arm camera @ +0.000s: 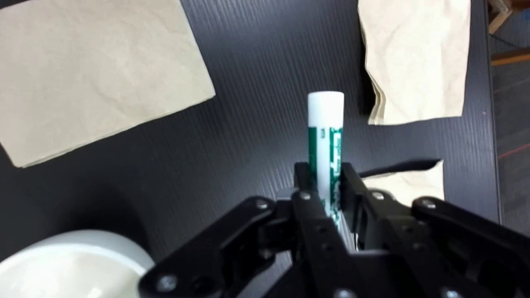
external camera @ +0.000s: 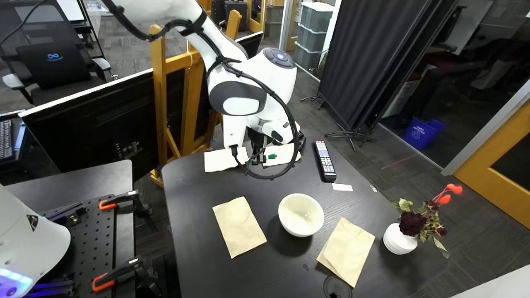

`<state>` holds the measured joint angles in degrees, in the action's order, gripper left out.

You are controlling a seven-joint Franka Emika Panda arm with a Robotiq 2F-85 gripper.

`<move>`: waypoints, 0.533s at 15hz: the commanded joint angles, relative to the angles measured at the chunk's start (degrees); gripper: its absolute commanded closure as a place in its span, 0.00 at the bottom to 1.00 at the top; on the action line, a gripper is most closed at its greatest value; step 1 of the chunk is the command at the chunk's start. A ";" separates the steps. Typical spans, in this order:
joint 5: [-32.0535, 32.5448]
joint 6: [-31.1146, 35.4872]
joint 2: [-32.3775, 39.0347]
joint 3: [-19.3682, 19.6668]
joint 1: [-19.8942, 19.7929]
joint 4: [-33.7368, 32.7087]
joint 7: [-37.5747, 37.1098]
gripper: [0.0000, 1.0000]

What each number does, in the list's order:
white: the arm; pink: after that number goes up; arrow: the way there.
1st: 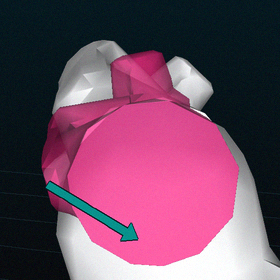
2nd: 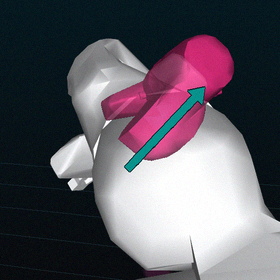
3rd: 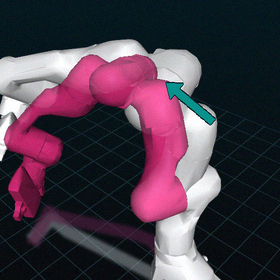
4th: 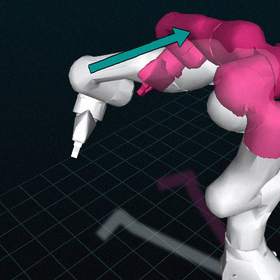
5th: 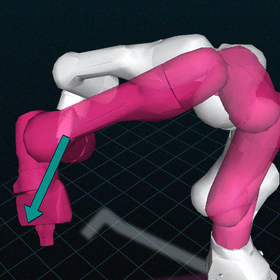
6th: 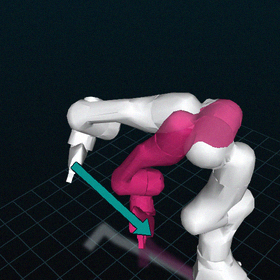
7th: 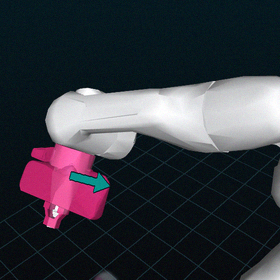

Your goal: Pick up the marker from the bowl and put it on the table

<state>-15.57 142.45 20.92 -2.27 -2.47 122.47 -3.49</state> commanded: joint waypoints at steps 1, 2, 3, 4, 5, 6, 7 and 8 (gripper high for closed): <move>-0.32 0.54 2.51 -1.17 -0.21 0.09 4.29 0.95; -0.27 1.20 3.59 -1.43 -0.10 -0.01 5.03 0.95; -0.23 1.39 4.44 -1.66 -0.04 -0.19 5.41 0.95; -0.24 1.75 5.48 -1.93 0.03 -0.50 5.60 0.95; -0.02 2.38 6.47 -1.99 0.21 -0.79 5.51 0.95; 0.10 2.46 7.13 -2.15 0.26 -1.06 5.40 0.95; 0.33 3.18 8.14 -2.17 0.52 -1.44 5.00 0.95; 0.60 3.66 8.91 -2.11 0.75 -1.78 4.79 0.95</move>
<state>-15.48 144.33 27.61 -4.09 -2.01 122.15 0.86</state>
